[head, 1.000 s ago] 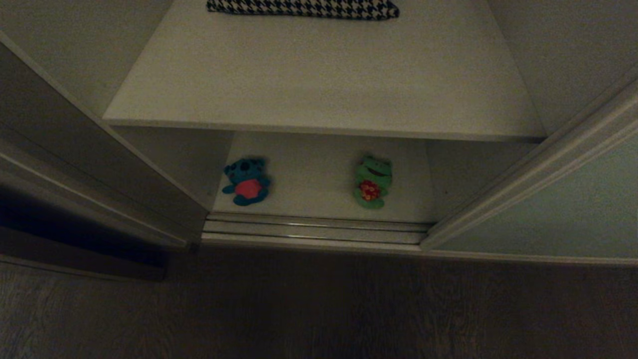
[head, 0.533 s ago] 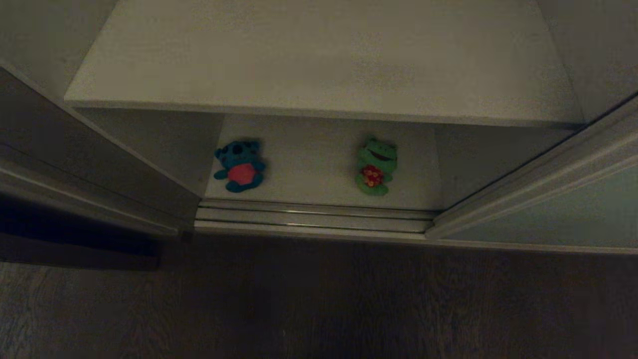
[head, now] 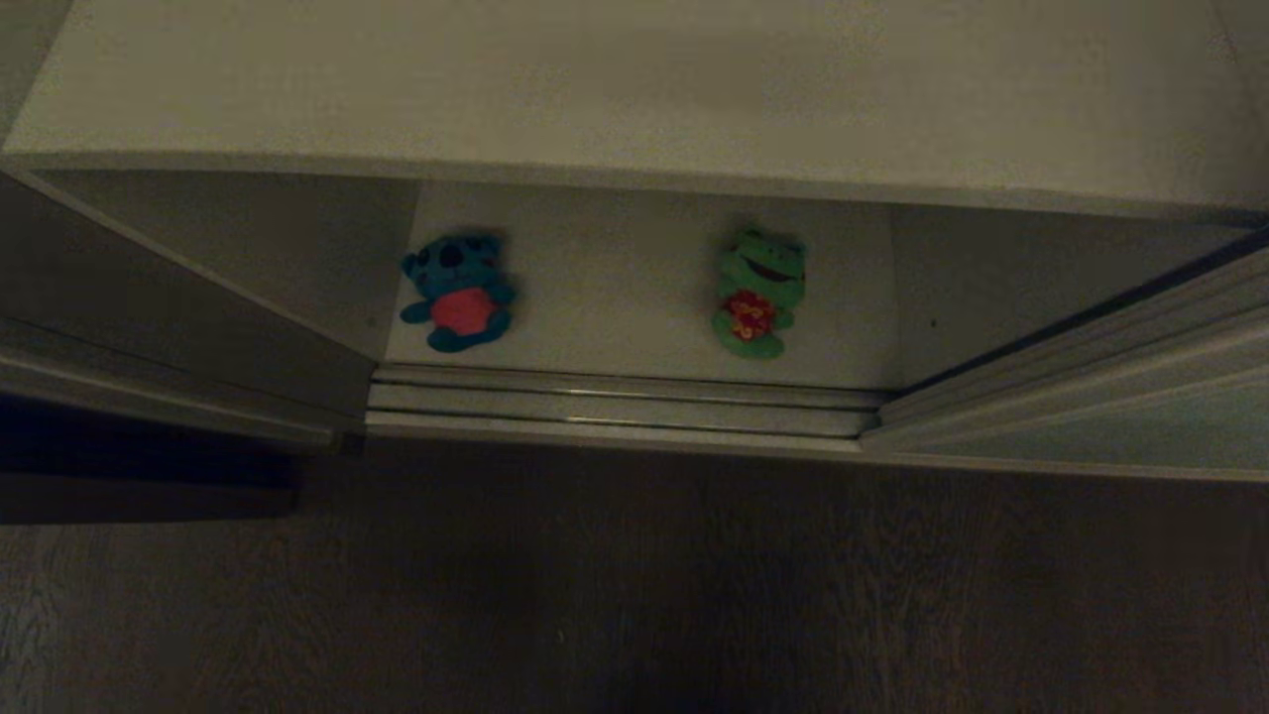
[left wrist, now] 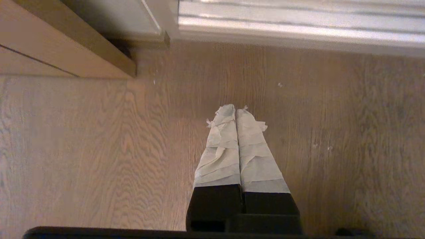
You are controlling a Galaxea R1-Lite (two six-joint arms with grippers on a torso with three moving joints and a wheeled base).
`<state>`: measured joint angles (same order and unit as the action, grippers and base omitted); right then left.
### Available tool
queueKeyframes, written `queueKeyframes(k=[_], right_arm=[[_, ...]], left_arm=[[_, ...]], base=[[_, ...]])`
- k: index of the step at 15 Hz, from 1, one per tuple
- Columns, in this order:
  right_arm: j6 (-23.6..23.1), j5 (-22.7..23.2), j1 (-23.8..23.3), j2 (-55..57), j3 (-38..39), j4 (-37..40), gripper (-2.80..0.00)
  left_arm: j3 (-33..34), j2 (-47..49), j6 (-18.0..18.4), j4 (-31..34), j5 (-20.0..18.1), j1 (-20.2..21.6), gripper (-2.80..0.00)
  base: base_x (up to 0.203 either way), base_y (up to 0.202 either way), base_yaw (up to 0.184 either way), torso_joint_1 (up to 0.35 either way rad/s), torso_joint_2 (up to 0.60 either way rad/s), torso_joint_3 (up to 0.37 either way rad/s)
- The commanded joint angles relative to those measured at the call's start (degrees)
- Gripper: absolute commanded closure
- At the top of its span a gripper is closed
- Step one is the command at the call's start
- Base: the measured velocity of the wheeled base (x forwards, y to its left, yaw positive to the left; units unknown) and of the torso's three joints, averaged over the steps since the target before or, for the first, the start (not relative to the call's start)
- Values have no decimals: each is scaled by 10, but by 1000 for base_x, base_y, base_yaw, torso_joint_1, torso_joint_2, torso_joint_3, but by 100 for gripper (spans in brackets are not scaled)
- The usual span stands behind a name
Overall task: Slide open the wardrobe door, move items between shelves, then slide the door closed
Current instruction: Place the blue doll on the higher shelf
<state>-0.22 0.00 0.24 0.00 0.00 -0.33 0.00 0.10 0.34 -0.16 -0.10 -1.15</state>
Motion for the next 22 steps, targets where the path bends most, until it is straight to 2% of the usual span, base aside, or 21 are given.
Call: queueKeyframes(k=[1,8,15,17,19,22], right_arm=[[0,0,0,-3,0,0,0],[0,0,0,-3,0,0,0],[0,0,0,-3,0,0,0],[0,0,0,-3,0,0,0],[0,0,0,-3,0,0,0],[0,0,0,-3,0,0,0]], left_arm=[[0,1,-1,0,0,0,0],[0,1,-1,0,0,0,0],[0,1,15,-1,3,0,0],[-48,4,18,7,-2,0,0],[-89,51,20,16,-17,1,0],[-131,215,23,19,-54,2,0]], base=[[0,0,0,2,-6,-198],[0,0,0,3,2,-179],[0,0,0,1,1,-12],[0,0,0,0,0,0],[0,0,0,0,0,0],[0,0,0,0,0,0]])
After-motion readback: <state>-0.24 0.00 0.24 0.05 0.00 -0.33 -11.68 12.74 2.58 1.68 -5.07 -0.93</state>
